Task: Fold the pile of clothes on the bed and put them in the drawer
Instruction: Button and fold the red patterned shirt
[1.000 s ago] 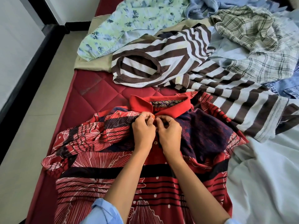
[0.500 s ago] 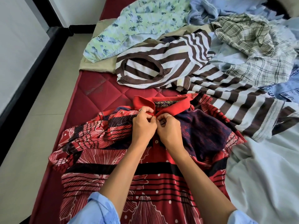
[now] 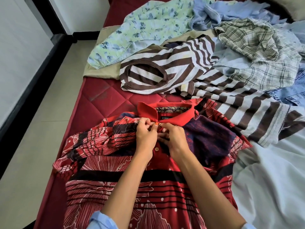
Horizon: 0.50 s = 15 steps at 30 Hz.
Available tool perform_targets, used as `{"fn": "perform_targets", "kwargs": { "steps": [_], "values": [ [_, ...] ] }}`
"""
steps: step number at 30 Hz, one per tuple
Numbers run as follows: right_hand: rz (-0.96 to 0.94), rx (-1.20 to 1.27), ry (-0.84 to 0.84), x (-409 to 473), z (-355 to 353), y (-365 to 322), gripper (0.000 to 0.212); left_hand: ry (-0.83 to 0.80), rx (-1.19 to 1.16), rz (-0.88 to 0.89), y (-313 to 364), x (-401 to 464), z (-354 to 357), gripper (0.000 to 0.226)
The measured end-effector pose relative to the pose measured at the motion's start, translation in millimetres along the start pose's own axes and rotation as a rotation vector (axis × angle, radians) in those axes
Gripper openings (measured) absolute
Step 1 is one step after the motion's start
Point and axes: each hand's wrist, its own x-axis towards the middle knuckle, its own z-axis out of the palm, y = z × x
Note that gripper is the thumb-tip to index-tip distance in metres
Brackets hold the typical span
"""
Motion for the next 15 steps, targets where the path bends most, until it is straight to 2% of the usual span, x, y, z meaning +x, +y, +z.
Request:
{"fn": "perform_targets", "kwargs": {
  "steps": [4,7,10,15],
  "values": [
    [0.076,-0.232,-0.006,1,0,-2,0.008,-0.076,0.181,-0.015,-2,5,-8,0.019],
    [0.069,-0.317,-0.041,-6,-6,-3,0.017,-0.111,0.259,0.0,7,3,-16,0.016],
    [0.034,-0.389,-0.096,-29,-25,-7,0.02,-0.261,0.344,-0.018,19,-9,-35,0.018],
    [-0.045,-0.596,-0.135,-81,-90,-12,0.015,-0.512,0.499,0.061,35,-64,-106,0.02]
  ]
}}
